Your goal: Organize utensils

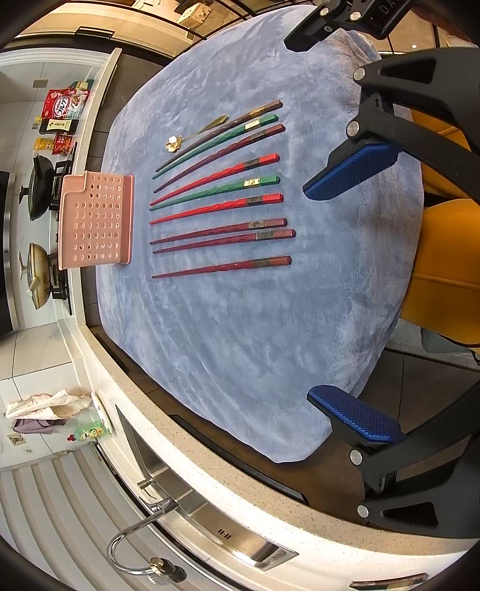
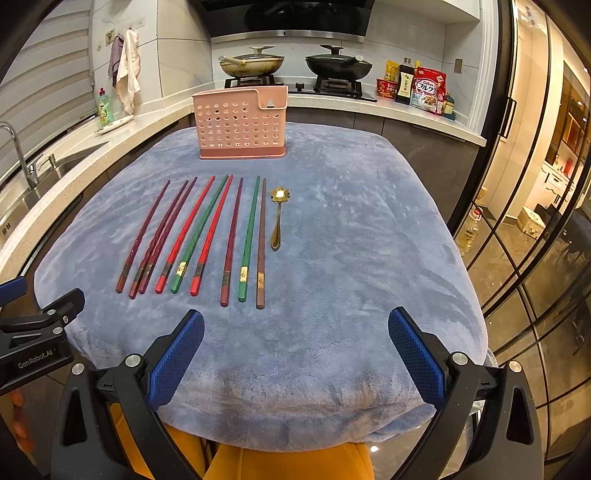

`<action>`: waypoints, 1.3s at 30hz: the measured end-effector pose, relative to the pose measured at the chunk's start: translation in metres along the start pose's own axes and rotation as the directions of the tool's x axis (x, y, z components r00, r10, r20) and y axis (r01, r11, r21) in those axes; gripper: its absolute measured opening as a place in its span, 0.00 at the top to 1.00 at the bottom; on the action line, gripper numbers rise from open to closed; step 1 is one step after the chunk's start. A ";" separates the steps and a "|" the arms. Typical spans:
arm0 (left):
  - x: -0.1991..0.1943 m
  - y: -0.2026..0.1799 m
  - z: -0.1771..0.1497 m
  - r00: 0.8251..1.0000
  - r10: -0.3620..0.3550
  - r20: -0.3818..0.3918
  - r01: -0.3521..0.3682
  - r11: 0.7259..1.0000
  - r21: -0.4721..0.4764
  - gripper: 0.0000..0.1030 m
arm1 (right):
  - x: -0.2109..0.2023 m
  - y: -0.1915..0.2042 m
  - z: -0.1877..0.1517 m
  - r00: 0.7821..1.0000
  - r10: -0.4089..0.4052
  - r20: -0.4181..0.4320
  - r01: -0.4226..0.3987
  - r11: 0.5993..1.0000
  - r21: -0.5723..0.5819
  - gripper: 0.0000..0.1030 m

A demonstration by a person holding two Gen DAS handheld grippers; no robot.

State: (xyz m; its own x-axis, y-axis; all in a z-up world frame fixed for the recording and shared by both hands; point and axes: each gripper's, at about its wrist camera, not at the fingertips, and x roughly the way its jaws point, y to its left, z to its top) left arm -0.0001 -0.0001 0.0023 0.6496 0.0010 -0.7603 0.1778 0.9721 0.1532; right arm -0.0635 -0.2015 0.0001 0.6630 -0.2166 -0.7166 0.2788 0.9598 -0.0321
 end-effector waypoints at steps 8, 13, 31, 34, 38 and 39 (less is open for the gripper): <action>0.000 -0.002 0.000 1.000 -0.003 -0.001 0.003 1.000 -0.001 0.07 | -0.001 0.000 -0.001 1.000 0.001 0.002 -0.001 1.000 0.000 0.07; 0.001 -0.003 0.001 1.000 -0.005 -0.004 0.005 1.000 -0.003 0.07 | -0.001 0.000 -0.001 1.000 -0.003 0.002 0.003 1.000 -0.001 0.07; 0.004 -0.008 0.001 1.000 -0.008 -0.011 0.008 1.000 -0.004 0.07 | 0.005 0.006 0.002 1.000 0.001 -0.005 -0.001 1.000 -0.009 0.07; 0.004 -0.007 0.001 1.000 -0.010 -0.011 0.010 1.000 -0.006 0.07 | 0.004 0.004 0.001 1.000 0.003 -0.004 -0.003 1.000 -0.010 0.07; 0.004 -0.007 0.001 1.000 -0.010 -0.012 0.010 1.000 -0.004 0.07 | 0.004 0.004 0.001 1.000 0.004 -0.005 -0.004 1.000 -0.009 0.07; 0.004 -0.007 0.001 1.000 -0.010 -0.012 0.010 1.000 -0.005 0.07 | 0.004 0.004 0.001 1.000 0.005 -0.004 -0.005 1.000 -0.009 0.07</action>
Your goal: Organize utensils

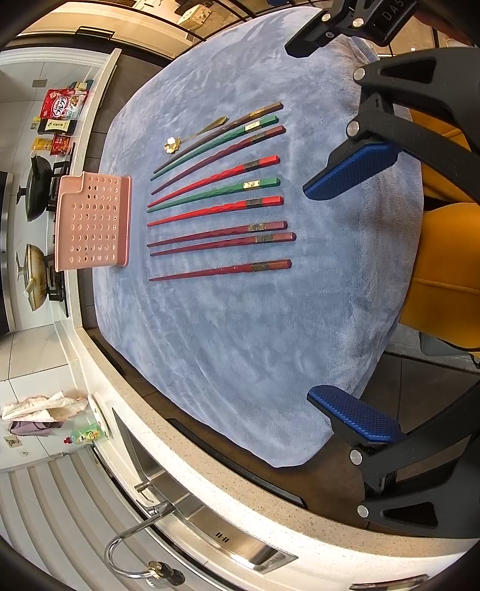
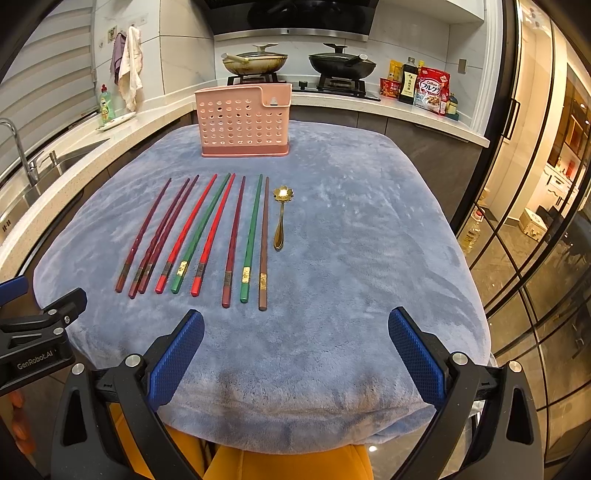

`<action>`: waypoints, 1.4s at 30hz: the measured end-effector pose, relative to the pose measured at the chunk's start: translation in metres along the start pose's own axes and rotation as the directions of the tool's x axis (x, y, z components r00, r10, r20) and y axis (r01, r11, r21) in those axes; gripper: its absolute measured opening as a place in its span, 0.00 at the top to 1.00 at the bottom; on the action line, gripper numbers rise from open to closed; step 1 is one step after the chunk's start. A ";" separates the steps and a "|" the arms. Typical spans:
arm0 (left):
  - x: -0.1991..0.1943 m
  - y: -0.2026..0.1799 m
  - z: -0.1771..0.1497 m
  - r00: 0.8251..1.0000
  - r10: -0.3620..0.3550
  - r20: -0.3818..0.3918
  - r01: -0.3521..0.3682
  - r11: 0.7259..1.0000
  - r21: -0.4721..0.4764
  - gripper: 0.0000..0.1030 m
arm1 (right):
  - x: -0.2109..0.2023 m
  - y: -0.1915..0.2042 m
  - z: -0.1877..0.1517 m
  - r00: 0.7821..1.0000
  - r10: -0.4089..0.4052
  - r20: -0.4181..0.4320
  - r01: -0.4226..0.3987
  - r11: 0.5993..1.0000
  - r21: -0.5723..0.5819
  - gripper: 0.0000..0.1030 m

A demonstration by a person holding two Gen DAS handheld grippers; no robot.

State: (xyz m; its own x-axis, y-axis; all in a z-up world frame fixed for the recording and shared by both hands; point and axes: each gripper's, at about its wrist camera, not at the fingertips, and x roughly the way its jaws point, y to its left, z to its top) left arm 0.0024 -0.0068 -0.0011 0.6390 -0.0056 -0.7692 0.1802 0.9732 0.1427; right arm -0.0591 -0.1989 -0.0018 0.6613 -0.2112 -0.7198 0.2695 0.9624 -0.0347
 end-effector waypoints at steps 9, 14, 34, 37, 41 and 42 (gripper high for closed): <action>0.000 0.000 0.000 1.000 0.000 -0.002 0.000 1.000 0.000 0.07 | 0.000 0.000 0.000 1.000 -0.001 -0.001 0.001 1.000 0.001 0.07; 0.001 0.000 0.001 1.000 0.000 -0.004 0.000 1.000 0.001 0.07 | 0.000 0.000 0.000 1.000 0.001 -0.001 -0.001 1.000 0.001 0.07; 0.002 0.000 0.001 1.000 0.000 -0.009 0.000 1.000 -0.001 0.07 | 0.003 -0.001 0.001 1.000 -0.006 0.000 0.006 1.000 -0.002 0.07; 0.003 0.000 0.003 1.000 -0.001 -0.012 0.001 1.000 -0.003 0.07 | 0.004 -0.002 0.001 1.000 -0.005 0.000 0.005 1.000 -0.002 0.07; 0.004 0.000 0.007 1.000 -0.004 -0.014 0.004 1.000 -0.003 0.07 | 0.005 -0.003 0.004 1.000 -0.006 0.000 0.006 1.000 -0.003 0.07; 0.005 0.000 0.008 1.000 -0.004 -0.013 0.004 1.000 -0.003 0.07 | 0.005 -0.004 0.006 1.000 -0.006 0.001 0.006 1.000 -0.003 0.07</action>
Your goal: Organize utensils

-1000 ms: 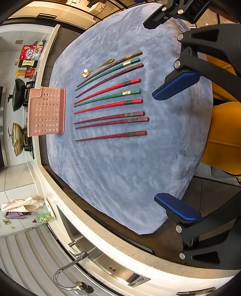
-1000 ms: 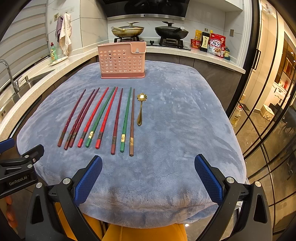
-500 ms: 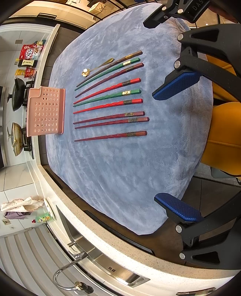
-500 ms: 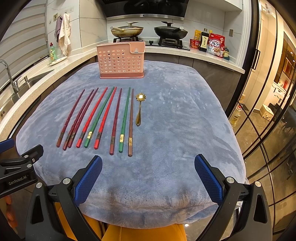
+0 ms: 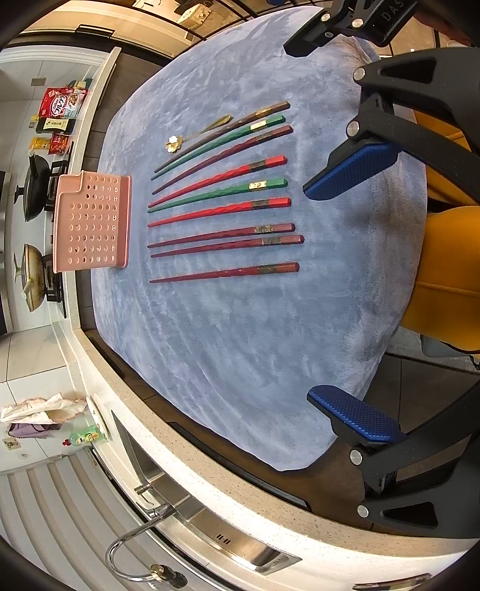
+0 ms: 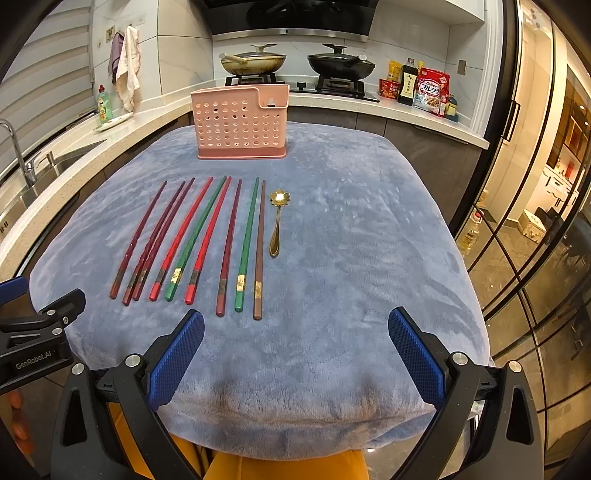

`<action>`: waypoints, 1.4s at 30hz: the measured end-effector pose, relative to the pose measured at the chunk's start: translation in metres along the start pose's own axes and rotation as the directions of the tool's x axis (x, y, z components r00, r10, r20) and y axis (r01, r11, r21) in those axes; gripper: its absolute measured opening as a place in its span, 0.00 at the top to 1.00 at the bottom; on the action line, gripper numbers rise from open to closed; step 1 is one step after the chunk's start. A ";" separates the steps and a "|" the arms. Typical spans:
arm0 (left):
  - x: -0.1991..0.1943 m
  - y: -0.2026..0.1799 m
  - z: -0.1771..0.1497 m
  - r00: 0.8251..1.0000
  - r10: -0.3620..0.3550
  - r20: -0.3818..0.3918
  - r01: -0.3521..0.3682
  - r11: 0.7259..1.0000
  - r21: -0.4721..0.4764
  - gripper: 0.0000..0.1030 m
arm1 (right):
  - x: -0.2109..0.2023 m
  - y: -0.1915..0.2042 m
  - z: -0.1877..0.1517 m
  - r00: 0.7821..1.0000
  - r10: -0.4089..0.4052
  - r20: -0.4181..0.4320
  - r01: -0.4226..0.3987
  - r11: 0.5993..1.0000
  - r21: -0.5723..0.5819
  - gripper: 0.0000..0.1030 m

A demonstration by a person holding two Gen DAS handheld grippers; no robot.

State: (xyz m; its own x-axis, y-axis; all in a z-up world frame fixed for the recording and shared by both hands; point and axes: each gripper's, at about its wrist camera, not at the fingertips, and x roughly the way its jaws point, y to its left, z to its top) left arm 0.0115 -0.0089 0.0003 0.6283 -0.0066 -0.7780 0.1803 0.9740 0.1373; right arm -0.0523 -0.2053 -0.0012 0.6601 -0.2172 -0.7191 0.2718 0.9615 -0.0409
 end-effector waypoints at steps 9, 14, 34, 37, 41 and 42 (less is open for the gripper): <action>0.000 -0.001 0.006 1.000 0.000 -0.001 0.000 1.000 0.003 0.07 | 0.003 0.000 0.007 1.000 0.002 -0.002 -0.002 1.000 0.000 0.07; 0.006 0.001 0.011 1.000 0.009 -0.020 -0.009 1.000 -0.012 0.07 | 0.005 -0.001 0.009 1.000 0.001 -0.004 -0.001 1.000 0.002 0.07; 0.092 0.024 0.028 0.990 -0.045 -0.132 0.035 0.996 -0.081 0.09 | 0.063 -0.020 0.032 0.997 0.043 -0.057 -0.039 0.997 0.062 0.08; 0.101 0.024 0.028 0.988 -0.052 -0.147 0.040 0.996 -0.079 0.16 | 0.074 -0.020 0.036 0.997 0.042 -0.067 -0.038 0.997 0.061 0.12; 0.111 0.025 0.027 0.980 -0.087 -0.176 0.071 0.993 -0.093 0.26 | 0.093 -0.017 0.045 0.995 0.057 -0.084 -0.053 0.997 0.056 0.19; 0.111 0.025 0.027 0.981 -0.088 -0.170 0.073 0.993 -0.095 0.26 | 0.096 -0.016 0.047 0.994 0.062 -0.087 -0.057 0.997 0.058 0.22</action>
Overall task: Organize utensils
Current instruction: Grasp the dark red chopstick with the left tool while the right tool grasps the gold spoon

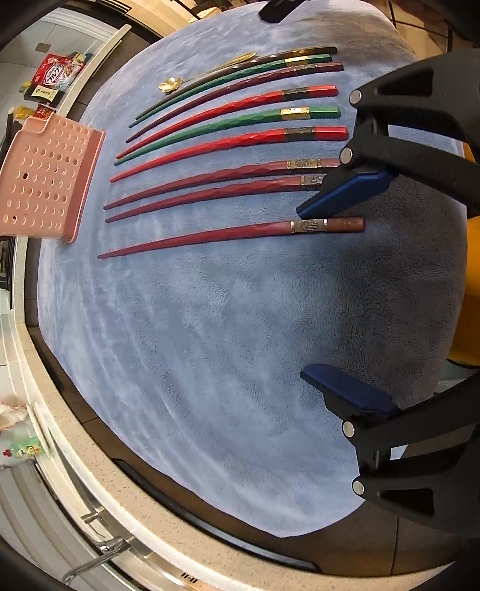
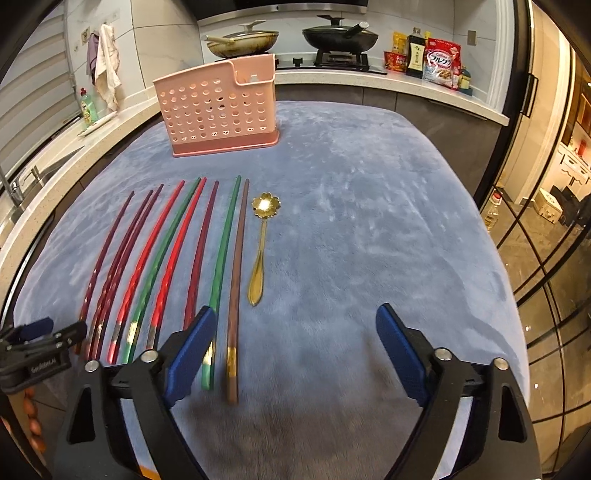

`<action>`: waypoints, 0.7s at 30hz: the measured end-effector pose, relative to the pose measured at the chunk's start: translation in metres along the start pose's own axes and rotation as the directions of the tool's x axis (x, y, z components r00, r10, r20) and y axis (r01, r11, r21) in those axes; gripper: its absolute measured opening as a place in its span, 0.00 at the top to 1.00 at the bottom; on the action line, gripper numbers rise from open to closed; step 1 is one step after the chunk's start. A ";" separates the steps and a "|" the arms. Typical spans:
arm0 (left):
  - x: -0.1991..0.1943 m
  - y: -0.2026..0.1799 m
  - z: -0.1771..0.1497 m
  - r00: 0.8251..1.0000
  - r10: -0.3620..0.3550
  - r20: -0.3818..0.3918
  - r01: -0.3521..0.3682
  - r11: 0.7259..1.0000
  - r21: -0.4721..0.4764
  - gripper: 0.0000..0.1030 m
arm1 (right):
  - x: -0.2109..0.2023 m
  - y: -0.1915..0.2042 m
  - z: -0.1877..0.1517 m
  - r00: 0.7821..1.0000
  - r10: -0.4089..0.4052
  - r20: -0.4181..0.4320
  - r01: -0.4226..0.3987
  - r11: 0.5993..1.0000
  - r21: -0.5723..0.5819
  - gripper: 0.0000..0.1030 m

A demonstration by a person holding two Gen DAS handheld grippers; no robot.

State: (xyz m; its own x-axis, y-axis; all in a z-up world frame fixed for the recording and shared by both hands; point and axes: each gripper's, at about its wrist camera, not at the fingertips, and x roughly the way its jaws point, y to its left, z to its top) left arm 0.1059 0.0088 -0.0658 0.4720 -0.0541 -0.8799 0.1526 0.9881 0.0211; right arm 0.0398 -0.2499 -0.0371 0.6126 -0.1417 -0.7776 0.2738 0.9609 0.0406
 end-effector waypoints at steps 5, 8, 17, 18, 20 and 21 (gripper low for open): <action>0.001 -0.003 0.004 1.000 -0.014 0.004 0.014 1.000 0.014 0.34 | 0.025 0.001 0.013 0.999 0.034 -0.032 -0.033 0.999 0.029 0.36; 0.002 -0.004 0.006 1.000 -0.015 0.004 0.015 1.000 0.025 0.36 | 0.041 0.003 0.019 0.997 0.048 -0.059 -0.046 0.998 0.037 0.48; 0.002 -0.006 0.008 1.000 -0.027 0.001 0.027 0.999 0.032 0.43 | 0.060 0.012 0.019 0.997 0.030 -0.078 -0.031 0.999 -0.010 0.59; 0.002 -0.006 0.007 1.000 -0.027 0.002 0.027 0.999 0.032 0.44 | 0.060 0.012 0.018 0.997 0.028 -0.075 -0.029 0.999 -0.014 0.62; 0.001 -0.008 0.007 1.000 -0.030 0.003 0.029 0.999 0.031 0.48 | 0.059 0.010 0.016 0.997 0.029 -0.072 -0.030 0.999 -0.017 0.68; 0.000 -0.009 0.006 0.999 -0.033 0.004 0.032 0.999 0.032 0.50 | 0.059 0.009 0.015 0.997 0.031 -0.073 -0.033 0.999 -0.015 0.72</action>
State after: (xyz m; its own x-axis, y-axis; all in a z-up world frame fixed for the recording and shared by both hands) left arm 0.1105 -0.0005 -0.0632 0.4698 -0.0868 -0.8785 0.1954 0.9807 0.0076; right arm 0.0895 -0.2533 -0.0729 0.5653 -0.0937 -0.8196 0.2429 0.9684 0.0568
